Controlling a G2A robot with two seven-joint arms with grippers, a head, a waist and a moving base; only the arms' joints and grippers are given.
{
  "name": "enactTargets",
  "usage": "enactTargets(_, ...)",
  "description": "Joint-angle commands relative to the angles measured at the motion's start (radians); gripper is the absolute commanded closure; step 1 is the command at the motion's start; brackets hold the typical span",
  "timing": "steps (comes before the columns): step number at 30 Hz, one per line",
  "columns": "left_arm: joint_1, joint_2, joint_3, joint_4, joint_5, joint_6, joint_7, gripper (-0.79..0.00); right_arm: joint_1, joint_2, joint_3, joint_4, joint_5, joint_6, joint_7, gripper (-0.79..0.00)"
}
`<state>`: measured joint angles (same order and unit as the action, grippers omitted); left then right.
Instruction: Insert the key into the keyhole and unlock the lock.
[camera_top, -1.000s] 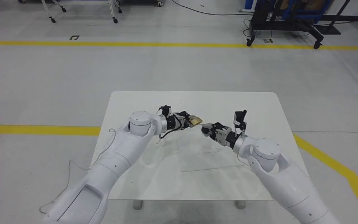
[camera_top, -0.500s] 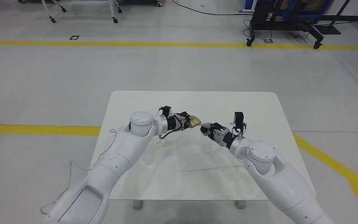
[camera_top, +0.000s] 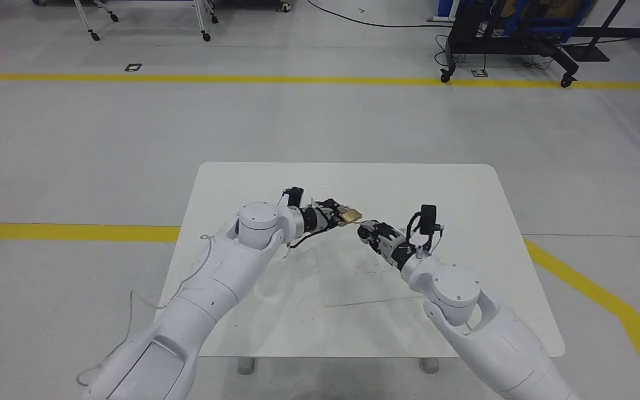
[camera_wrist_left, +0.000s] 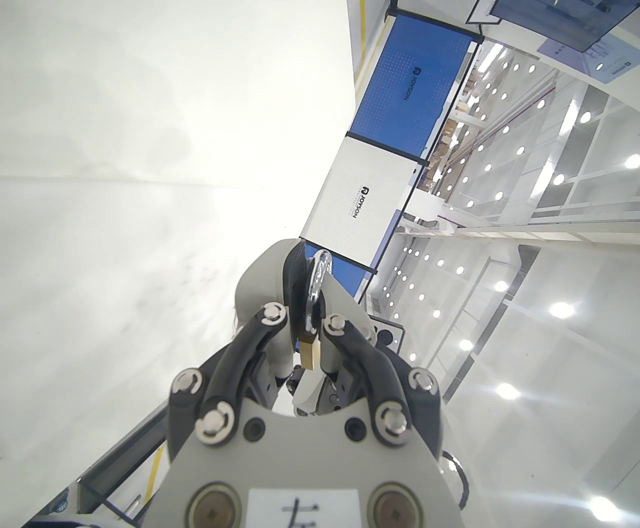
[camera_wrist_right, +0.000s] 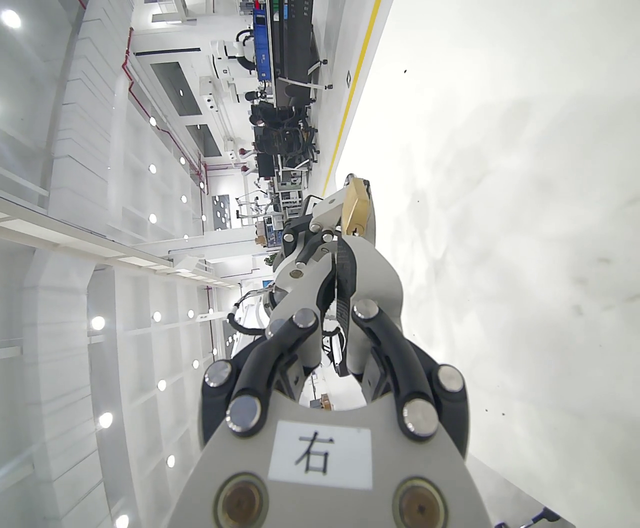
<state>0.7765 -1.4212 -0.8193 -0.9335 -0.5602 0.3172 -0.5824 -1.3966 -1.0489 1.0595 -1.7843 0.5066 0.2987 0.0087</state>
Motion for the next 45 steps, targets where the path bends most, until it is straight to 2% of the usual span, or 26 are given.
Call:
enactTargets(1, 0.005, 0.0, -0.009, -0.006, -0.003, -0.009, 0.008, 0.0, -0.003, -0.003, 0.009, 0.002, 0.019, -0.004, -0.013, 0.0)
enactTargets(8, 0.02, 0.001, -0.022, -0.028, 0.019, -0.019, 0.025, 0.0, 0.002, -0.017, 0.012, 0.014, 0.051, 0.032, -0.033, 0.0)
enactTargets(34, 0.028, -0.008, -0.033, -0.034, 0.082, -0.013, -0.001, 0.0, 0.02, -0.058, 0.017, 0.038, 0.062, 0.064, -0.076, 0.0)
enactTargets(45, 0.043, -0.016, -0.039, -0.057, 0.095, 0.012, 0.063, 0.0, 0.006, -0.074, 0.014, 0.035, 0.027, 0.051, -0.124, 0.0)
